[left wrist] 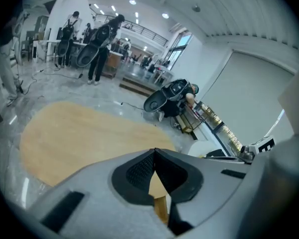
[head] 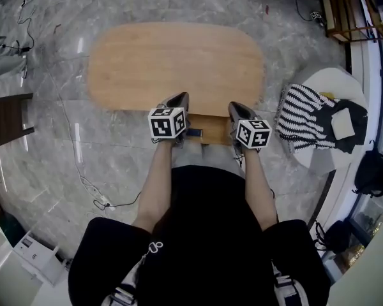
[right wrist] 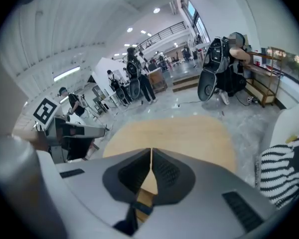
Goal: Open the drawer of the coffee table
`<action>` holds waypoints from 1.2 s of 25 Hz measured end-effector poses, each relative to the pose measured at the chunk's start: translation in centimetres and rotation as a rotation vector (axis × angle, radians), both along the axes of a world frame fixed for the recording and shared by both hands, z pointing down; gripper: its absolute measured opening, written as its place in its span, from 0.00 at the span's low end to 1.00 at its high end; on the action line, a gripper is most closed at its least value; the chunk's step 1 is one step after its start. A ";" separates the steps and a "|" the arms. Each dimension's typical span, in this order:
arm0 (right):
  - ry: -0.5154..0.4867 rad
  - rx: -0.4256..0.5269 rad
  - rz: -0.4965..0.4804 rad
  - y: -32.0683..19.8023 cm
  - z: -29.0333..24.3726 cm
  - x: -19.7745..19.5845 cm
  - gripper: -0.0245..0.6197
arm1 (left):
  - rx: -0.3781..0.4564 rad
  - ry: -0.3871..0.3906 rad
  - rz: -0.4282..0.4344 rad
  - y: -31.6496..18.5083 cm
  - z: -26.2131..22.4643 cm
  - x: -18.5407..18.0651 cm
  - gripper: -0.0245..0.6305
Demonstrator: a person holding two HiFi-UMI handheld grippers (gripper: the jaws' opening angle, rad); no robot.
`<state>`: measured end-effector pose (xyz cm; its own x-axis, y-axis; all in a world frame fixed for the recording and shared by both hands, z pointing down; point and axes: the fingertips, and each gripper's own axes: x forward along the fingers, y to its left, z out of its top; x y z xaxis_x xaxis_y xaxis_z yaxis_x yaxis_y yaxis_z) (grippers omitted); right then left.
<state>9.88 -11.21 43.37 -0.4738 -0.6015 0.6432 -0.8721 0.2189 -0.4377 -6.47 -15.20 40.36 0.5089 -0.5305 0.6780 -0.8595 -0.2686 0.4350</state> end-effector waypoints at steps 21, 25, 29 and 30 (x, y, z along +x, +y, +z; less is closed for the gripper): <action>-0.144 0.628 0.069 -13.0 -28.1 0.6 0.06 | 0.602 0.061 -0.065 -10.6 -27.3 3.1 0.05; -0.162 0.707 0.116 -14.5 -32.7 1.8 0.06 | 0.696 0.060 -0.113 -11.6 -32.0 3.1 0.05; -0.129 0.780 0.133 -14.8 -37.2 2.4 0.06 | 0.817 0.035 -0.117 -11.3 -36.4 3.3 0.05; -0.111 0.801 0.126 -14.6 -38.2 2.2 0.06 | 0.846 0.027 -0.108 -11.1 -37.3 3.4 0.05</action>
<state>12.07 -25.81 5.21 -0.4080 -0.9116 -0.0508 -0.8715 0.4054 -0.2757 -3.11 -26.26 3.01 0.4363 -0.8996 0.0197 -0.8915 -0.4291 0.1452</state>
